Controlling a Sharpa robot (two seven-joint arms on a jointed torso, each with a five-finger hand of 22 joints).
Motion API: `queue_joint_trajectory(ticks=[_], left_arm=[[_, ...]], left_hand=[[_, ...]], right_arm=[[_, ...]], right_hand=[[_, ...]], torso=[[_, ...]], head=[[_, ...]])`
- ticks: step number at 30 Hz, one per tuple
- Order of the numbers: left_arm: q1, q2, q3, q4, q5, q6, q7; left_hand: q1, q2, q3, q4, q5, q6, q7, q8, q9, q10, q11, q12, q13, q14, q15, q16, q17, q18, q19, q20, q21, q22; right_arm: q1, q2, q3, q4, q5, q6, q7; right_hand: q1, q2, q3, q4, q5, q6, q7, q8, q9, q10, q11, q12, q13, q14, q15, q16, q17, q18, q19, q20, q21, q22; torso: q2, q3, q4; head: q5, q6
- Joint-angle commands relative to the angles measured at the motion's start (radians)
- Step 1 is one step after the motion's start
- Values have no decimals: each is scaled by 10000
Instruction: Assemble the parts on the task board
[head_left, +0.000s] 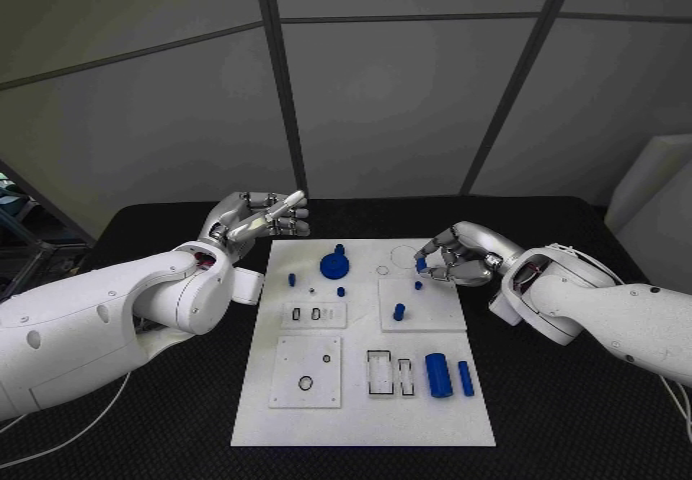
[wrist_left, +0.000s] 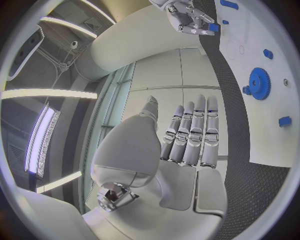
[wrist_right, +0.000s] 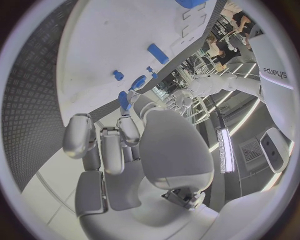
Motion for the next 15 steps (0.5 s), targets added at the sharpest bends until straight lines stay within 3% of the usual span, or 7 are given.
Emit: queue_joint_trajectory(ticks=[1, 8, 11, 15], left_arm=[[9, -8, 2, -24, -30, 133, -17], [10, 58, 1, -151, -29, 128, -21], [11, 92, 1, -219, -29, 121, -16], [11, 103, 1, -289, -29, 106, -11]], left_hand=[[-9, 107, -2, -49, -16, 64, -11, -47, -6, 55, 31, -53, 17, -40, 1, -55, 14, -138, -50, 1, -39, -12], [-9, 107, -2, -49, -16, 64, -11, -47, -6, 55, 31, -53, 17, -40, 1, -55, 14, -138, -50, 1, -39, -12], [-6, 106, -3, -54, -17, 65, -12, -49, -6, 56, 31, -55, 17, -42, 2, -56, 15, -137, -54, 3, -40, -13], [-6, 106, -3, -55, -17, 66, -12, -49, -6, 56, 31, -55, 17, -42, 2, -56, 15, -137, -54, 3, -41, -13]], right_arm=[[52, 31, 13, 310, -48, -290, -510], [88, 529, 17, 787, -348, -389, -1148], [91, 934, 18, 939, -702, -365, -1488], [91, 1469, 15, 965, -1163, -283, -1855]], right_hand=[[-119, -52, 89, 13, -87, 52, 17, 73, 21, -59, 15, -54, -9, 749, -24, 40, 1125, 28, 62, -4, 52, 24], [-134, -51, 128, 7, -117, 53, 13, 77, 19, -64, 13, -68, -23, 752, -23, 48, 1141, 26, 69, -2, 59, 35], [-149, -65, 139, 4, -135, 49, 16, 77, 17, -78, 14, -88, -43, 749, -22, 39, 1125, 27, 68, -1, 58, 32], [-176, -85, 157, 2, -172, 45, 18, 78, 14, -95, 16, -114, -69, 747, -21, 35, 1118, 30, 62, 1, 52, 24]], torso=[[-3, -7, 14], [-1, 2, -2], [-5, 2, 33], [-29, -7, 32]], head=[[26, -8], [98, 2], [122, -26], [178, -74]])
